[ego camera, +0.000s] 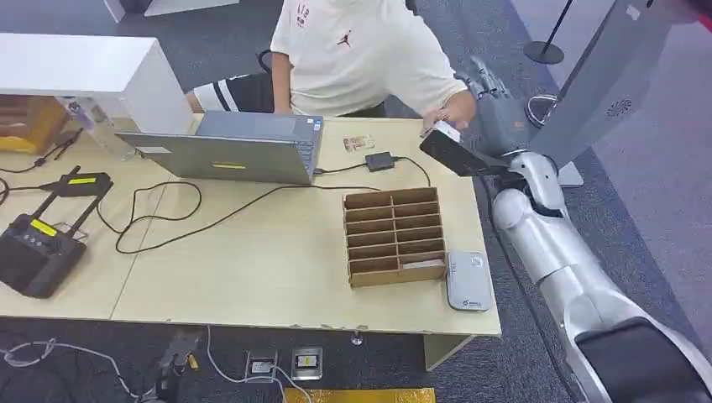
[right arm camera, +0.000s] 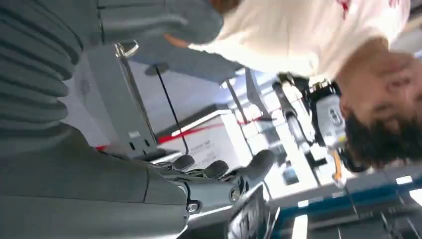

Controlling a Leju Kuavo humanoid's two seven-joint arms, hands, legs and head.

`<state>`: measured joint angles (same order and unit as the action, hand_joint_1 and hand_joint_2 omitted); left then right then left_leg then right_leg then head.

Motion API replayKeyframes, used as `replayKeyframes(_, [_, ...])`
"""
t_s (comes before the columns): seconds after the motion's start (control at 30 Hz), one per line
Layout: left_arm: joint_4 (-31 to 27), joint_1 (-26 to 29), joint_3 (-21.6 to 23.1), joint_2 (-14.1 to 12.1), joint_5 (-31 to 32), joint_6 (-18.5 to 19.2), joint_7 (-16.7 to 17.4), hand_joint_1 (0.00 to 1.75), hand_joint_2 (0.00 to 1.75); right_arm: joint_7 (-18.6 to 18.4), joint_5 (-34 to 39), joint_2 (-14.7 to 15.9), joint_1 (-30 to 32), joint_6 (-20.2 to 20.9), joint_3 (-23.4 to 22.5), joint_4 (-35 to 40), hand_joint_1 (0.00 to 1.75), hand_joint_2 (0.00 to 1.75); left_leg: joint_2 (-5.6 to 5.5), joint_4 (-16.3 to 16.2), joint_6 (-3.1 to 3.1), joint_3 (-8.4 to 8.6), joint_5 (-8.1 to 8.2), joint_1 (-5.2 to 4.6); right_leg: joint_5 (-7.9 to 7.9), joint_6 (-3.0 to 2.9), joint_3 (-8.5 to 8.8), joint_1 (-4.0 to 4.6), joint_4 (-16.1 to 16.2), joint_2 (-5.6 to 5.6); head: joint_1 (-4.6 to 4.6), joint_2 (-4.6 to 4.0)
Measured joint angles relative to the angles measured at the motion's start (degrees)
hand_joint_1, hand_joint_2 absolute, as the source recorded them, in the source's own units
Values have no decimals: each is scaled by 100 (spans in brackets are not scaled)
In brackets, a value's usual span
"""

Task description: Pass the card to the sensor for recognition and then transmit it.

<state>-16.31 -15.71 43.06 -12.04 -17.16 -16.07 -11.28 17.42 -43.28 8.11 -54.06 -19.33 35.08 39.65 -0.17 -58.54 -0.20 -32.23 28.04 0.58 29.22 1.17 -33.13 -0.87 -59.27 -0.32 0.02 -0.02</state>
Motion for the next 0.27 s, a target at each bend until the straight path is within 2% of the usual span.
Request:
replayKeyframes(0.13, [4,88,-13,-2,-149,-107,-146,0,0,243,217,118,-206,-651,-75,39,0,175,0,-1,0,1,0,-1,0,0,-1,0,2,-1,-4,0])
replayKeyframes(0.27, [13,237,-28,-2,-284,-208,-199,0,0,592,734,537,-497,-1664,-471,111,0,175,-7,-4,2,0,-1,-5,0,0,2,-3,7,-15,-2,0])
